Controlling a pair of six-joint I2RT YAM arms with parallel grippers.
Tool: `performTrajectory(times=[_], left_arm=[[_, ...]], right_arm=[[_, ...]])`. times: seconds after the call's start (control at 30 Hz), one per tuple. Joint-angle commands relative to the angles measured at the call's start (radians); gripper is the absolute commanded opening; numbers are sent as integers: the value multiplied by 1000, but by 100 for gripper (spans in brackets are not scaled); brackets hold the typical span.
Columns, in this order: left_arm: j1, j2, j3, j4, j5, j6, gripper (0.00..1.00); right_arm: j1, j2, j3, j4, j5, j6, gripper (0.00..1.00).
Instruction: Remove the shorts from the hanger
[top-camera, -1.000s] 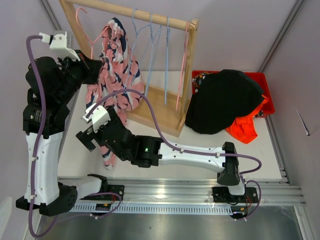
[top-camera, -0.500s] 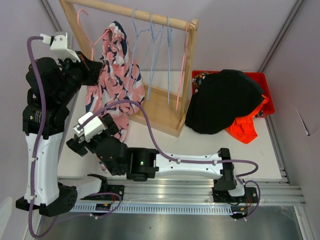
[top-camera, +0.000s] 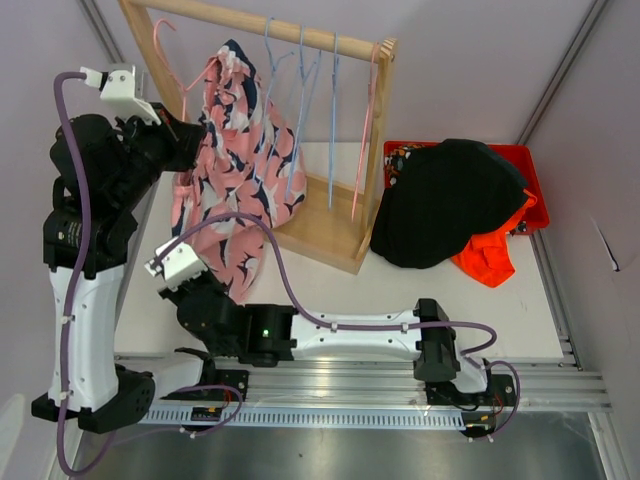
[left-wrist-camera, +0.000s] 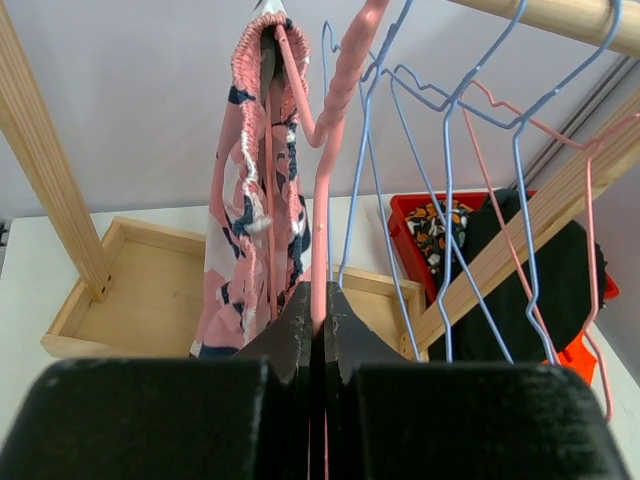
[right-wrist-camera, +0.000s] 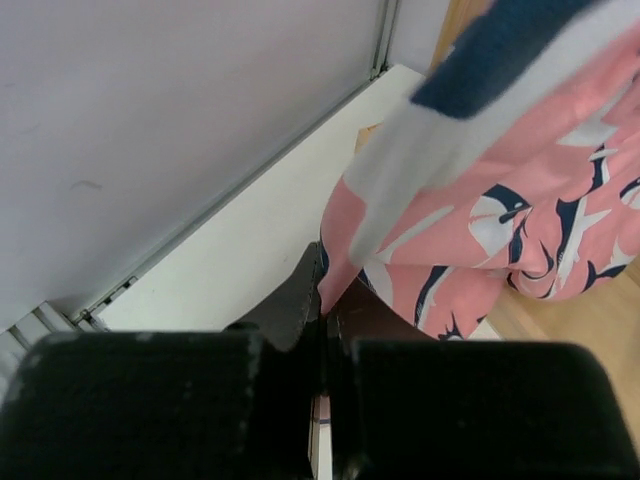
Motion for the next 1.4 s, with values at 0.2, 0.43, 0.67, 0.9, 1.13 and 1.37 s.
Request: performTrajectory(times=[0.2,0.43,0.67,0.9,1.13,1.37], left_arm=[[-5,89,121,55,-73,47,0],[-7,155,127,62,-120,72,0],[-5,67,20,14,-35,34,0],[-5,-134,-276,-72,39,-17,0],[-5,-205,-273,-191,-61,1,0],[-5,-105,-85,-144,-144,32,0]], right_arm=[[198,-174,-325,-63,133,281,0],[201,-168,-310,-85,149,299,0],[59,-196,-290,25,91,178,0],[-173,-96,24,-93,-64,162,0],[-188,-175,-35,-143,-58,238,0],[15,-422,-477,-38,57,375,0]])
